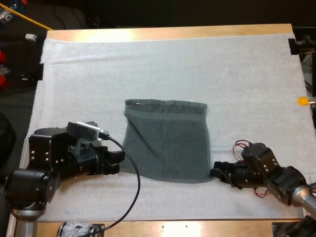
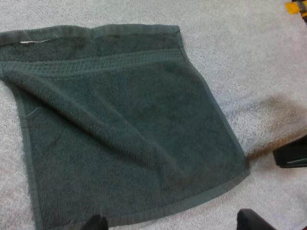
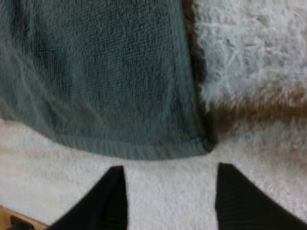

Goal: Pick towel from pile, fold and stack

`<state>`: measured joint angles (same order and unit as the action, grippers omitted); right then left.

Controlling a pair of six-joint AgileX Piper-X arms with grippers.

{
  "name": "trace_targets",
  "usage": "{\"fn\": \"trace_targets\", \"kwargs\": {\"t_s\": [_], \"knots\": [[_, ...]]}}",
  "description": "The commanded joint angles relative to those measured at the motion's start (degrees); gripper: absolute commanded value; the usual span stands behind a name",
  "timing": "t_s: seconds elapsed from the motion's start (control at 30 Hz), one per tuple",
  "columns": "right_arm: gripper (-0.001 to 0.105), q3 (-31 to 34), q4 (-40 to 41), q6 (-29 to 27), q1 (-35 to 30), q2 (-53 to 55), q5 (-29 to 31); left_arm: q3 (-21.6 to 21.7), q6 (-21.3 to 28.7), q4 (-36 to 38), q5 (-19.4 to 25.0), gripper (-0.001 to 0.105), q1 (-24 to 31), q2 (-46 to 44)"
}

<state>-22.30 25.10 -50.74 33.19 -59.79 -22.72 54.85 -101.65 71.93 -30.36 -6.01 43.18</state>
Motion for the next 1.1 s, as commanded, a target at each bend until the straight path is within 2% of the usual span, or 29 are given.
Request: {"fn": "trace_targets", "kwargs": {"t_s": [0.0,0.17,0.43,0.77,0.87,1.0,1.07], "knots": [[0.035,0.0,-1.0,0.1,-0.3,-1.2,-0.7,0.3,0.1,0.7,-0.3,0.053,-0.3,-0.2],[0.034,0.0,-3.3,0.1,-0.3,-6.3,-2.0,0.3,0.1,1.2,-0.3,0.053,-0.3,-0.2],[0.034,0.0,-9.7,3.5,-0.3,-11.8,-3.4,0.3,0.1,1.5,-0.3,0.053,-0.3,-0.2],[0.033,0.0,-10.6,4.7,-0.3,-16.0,-4.6,0.3,0.1,1.5,-0.3,0.053,-0.3,-0.2],[0.025,0.0,-12.6,4.9,-0.3,-16.1,-4.8,0.3,0.1,1.5,-0.3,0.053,-0.3,-0.2],[0.006,0.0,-14.4,6.1,-0.3,-16.1,-5.0,0.3,0.3,1.5,-0.3,0.053,-0.3,-0.2],[0.001,0.0,-14.8,6.0,-0.3,-16.1,-5.0,0.3,0.3,1.5,-0.3,0.053,-0.3,-0.2]]}}
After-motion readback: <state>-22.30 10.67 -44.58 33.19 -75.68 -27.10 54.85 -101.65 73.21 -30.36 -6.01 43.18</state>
